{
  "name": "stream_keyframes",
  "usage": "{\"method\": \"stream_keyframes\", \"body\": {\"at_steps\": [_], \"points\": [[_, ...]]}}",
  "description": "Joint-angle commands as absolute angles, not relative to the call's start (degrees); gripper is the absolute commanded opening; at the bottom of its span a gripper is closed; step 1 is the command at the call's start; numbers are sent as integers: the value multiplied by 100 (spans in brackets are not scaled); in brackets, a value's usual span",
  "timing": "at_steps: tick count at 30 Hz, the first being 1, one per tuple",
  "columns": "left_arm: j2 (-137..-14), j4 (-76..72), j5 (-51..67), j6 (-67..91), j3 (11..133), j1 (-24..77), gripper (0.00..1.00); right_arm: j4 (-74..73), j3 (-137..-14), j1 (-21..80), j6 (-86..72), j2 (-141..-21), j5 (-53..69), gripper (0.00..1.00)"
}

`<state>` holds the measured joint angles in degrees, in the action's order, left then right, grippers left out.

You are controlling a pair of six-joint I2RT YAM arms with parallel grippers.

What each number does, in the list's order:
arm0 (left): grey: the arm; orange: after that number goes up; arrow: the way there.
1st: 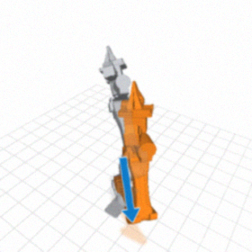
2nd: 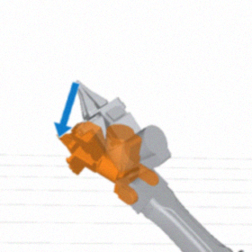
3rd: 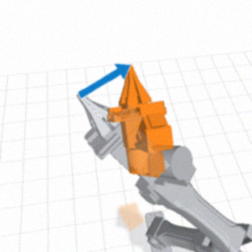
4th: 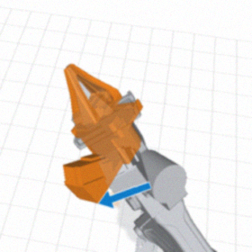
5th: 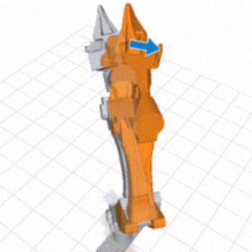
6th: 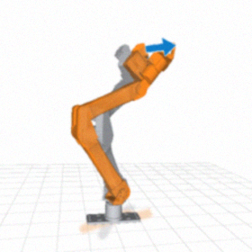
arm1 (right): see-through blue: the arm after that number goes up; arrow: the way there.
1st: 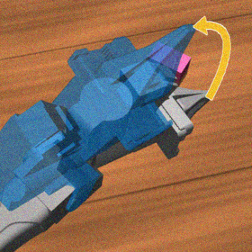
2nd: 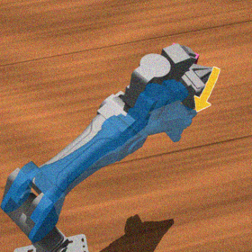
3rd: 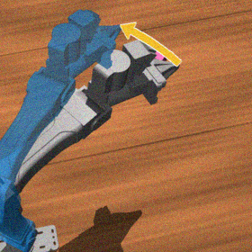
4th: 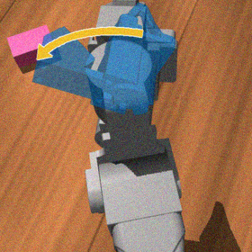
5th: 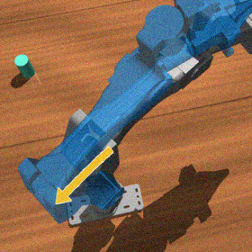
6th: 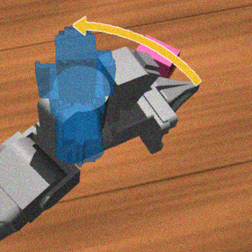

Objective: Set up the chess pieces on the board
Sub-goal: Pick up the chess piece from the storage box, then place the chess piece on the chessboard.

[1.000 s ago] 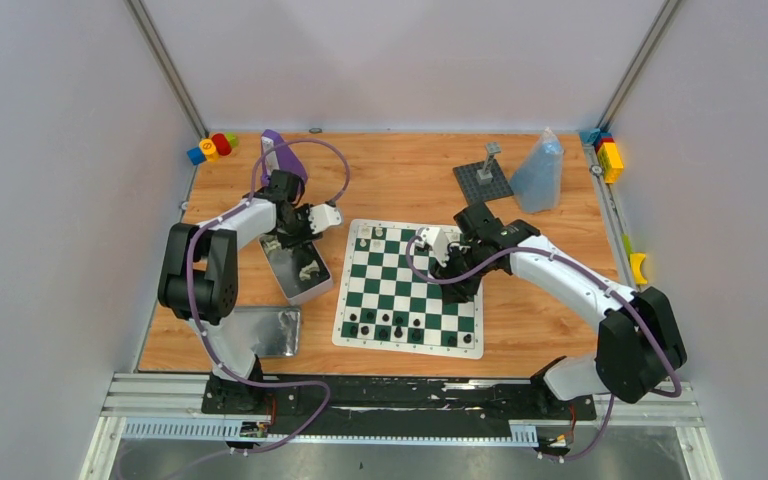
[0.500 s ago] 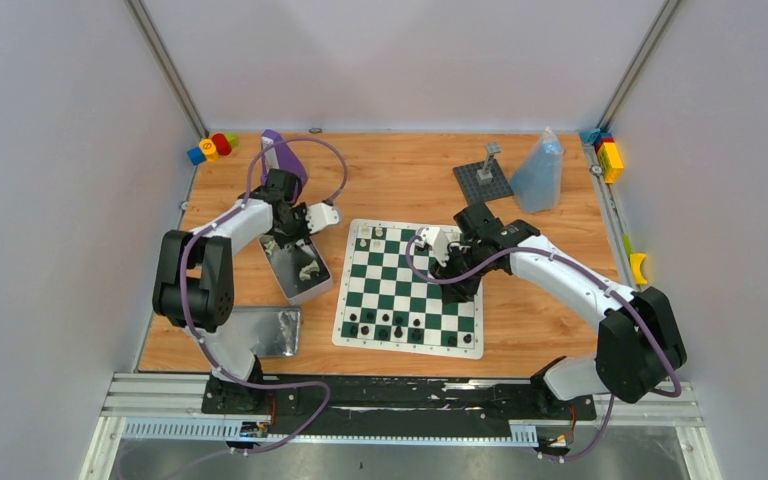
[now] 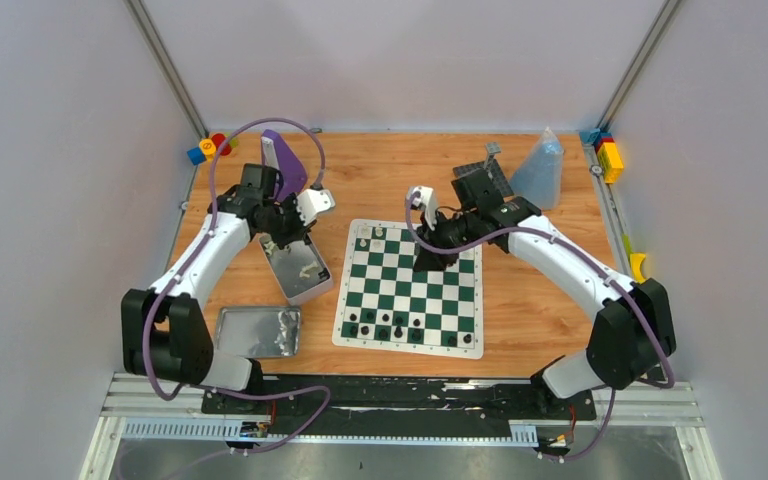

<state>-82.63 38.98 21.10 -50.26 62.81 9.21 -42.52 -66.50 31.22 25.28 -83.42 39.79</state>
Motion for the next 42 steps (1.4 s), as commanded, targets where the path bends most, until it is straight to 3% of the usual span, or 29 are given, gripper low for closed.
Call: {"method": "stream_keyframes", "body": {"at_steps": [1,4,10,24,42], "points": [[-7634,4198,3372,-4300,6326,888,13,-3169,-7376,2985,1685,-8701,5194,28],[-7327,4378,3809,-4110,6420,888,13,-2749,-7743,2988,1121,-9096,5770,34],[-6911,4484,4443,-3773,6469,896,13,-2230,-8496,3159,268,-9965,6293,34],[-6525,4454,4550,-3558,6170,905,13,-1796,-9824,3797,-698,-11224,6569,44],[-6463,4491,4368,-3713,6101,905,12,-1662,-10545,4058,-1019,-11918,6480,36]]}}
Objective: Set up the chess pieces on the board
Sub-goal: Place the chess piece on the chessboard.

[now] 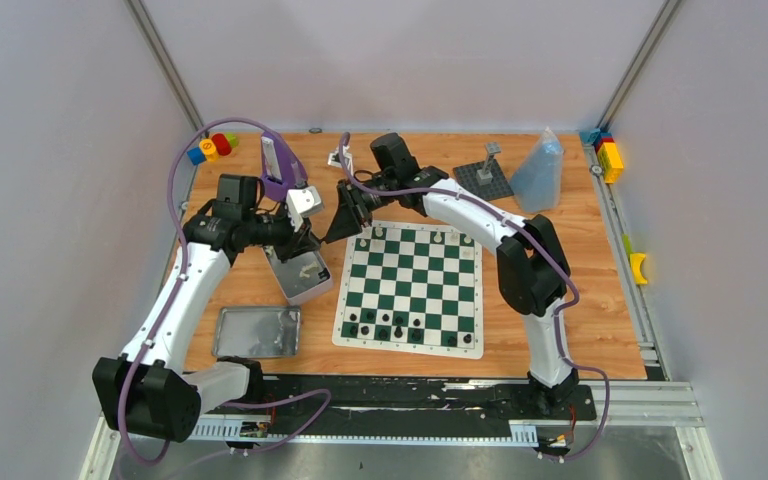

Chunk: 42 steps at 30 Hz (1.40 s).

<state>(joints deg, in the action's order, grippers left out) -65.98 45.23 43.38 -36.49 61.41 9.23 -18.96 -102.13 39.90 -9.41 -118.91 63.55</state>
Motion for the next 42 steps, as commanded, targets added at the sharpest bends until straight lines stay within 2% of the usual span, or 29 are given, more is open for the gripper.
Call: {"method": "stream_keyframes", "body": {"at_steps": [1,6,20,25,37,42], "points": [[-6466,4487,4366,-3719,6096,905,12,-1661,-10553,4060,-1019,-11926,6486,34],[-6498,4478,4347,-3743,6065,908,12,-1662,-10595,4076,-1020,-11957,6528,30],[-6486,4478,4310,-3753,6069,905,11,-1670,-10708,4146,-1055,-12141,6543,29],[-6495,4481,4300,-3759,6078,903,11,-1670,-10696,4157,-1046,-12139,6599,24],[-6603,4368,3922,-3905,5989,904,9,-1690,-10705,4148,-955,-12116,6582,0],[-6750,4323,3594,-4079,5932,899,9,-1697,-10723,4078,-956,-12172,6391,0]]}}
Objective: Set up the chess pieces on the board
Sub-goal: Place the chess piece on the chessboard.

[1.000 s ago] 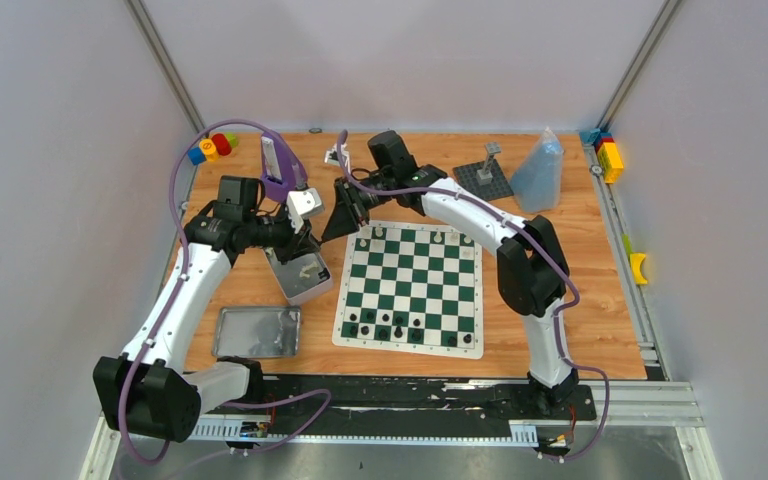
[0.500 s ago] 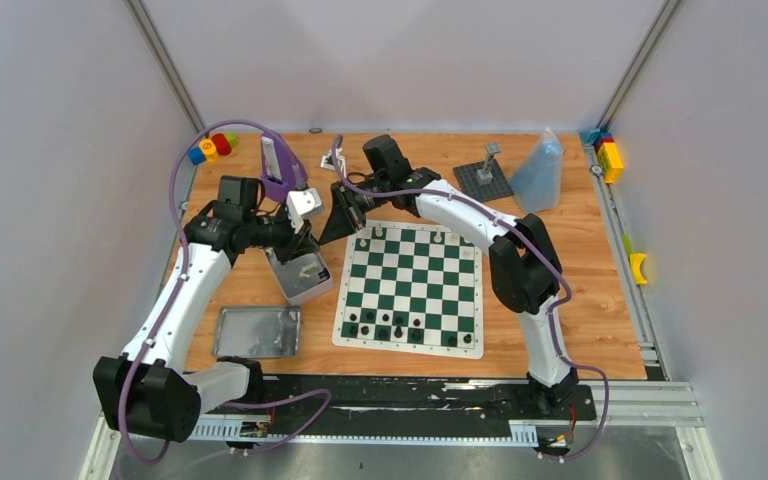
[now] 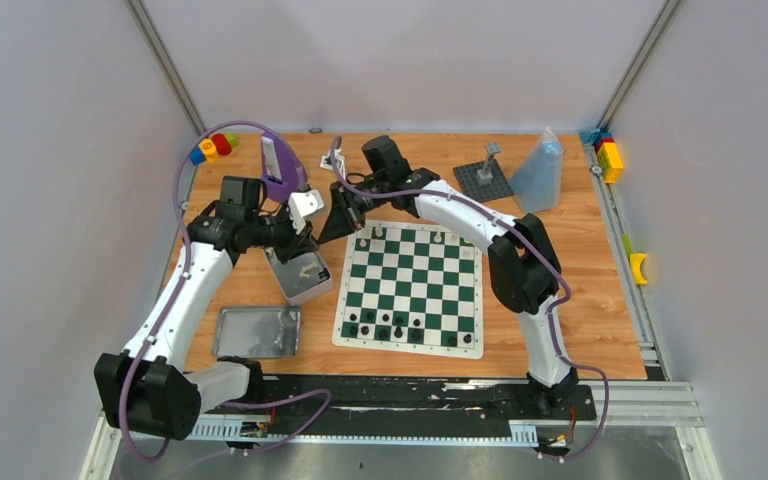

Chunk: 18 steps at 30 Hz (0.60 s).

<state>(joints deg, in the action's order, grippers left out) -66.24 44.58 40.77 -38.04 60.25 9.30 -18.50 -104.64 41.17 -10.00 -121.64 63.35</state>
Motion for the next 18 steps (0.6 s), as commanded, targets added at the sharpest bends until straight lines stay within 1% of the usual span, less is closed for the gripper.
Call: {"method": "stream_keyframes", "body": {"at_steps": [1,14,18], "points": [[-6768,4311,3500,-4127,5904,898,9,-1701,-10729,4058,-965,-12180,6356,0],[-7121,4039,2778,-4488,5738,888,9,-1799,-10878,3835,-967,-12453,6101,0],[-7233,3942,2607,-4551,5676,852,9,-1886,-10756,3727,-853,-12352,5996,0]]}}
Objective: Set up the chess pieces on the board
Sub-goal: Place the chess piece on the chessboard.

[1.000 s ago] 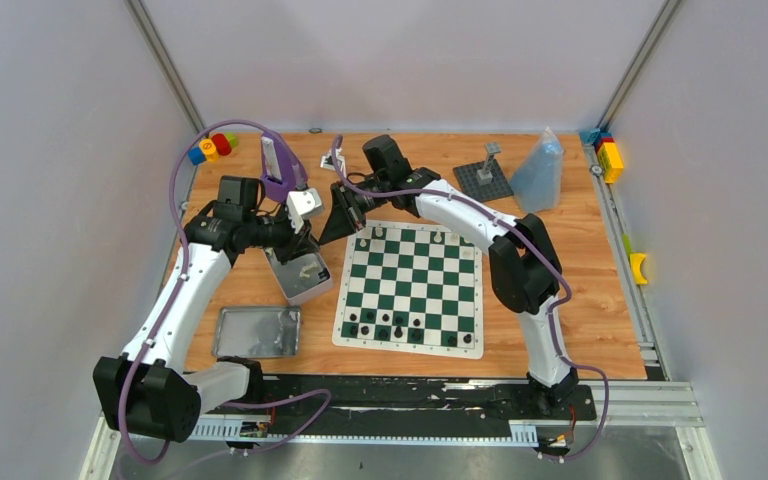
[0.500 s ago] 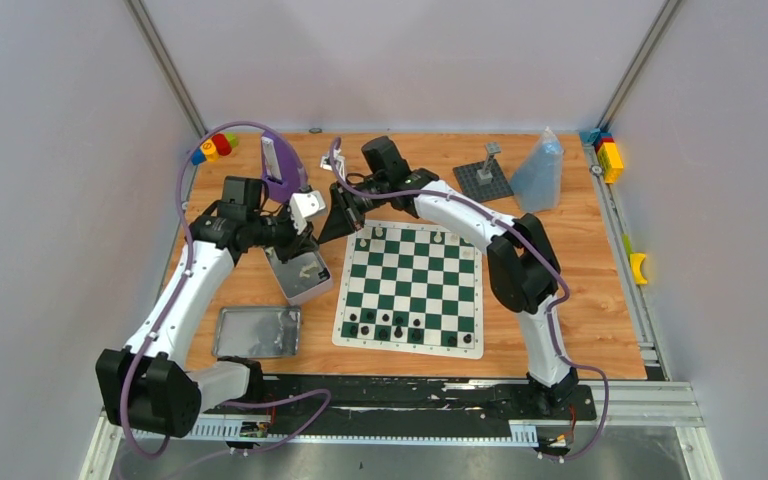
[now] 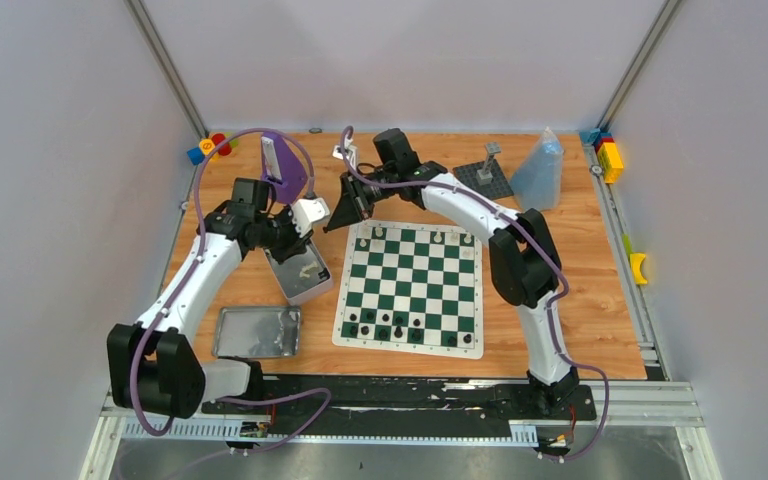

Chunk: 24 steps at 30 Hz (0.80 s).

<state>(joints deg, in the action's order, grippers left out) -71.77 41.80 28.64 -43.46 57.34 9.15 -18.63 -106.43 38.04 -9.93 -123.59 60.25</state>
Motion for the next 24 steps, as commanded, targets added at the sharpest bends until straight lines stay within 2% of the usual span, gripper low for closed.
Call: {"method": "stream_keyframes", "body": {"at_steps": [1,9,14,24], "points": [[-7275,3903,2578,-4556,5663,839,10,-1896,-10661,3667,-826,-12278,5968,0],[-7493,3491,2398,-4386,5366,668,21,-2259,-9215,3064,54,-11137,5415,0],[-7705,3177,2120,-3932,5306,653,27,-2928,-8168,3006,1209,-10086,4546,0],[-8083,3021,1733,-3291,5582,643,40,-4564,-7180,3119,2454,-8973,2819,0]]}}
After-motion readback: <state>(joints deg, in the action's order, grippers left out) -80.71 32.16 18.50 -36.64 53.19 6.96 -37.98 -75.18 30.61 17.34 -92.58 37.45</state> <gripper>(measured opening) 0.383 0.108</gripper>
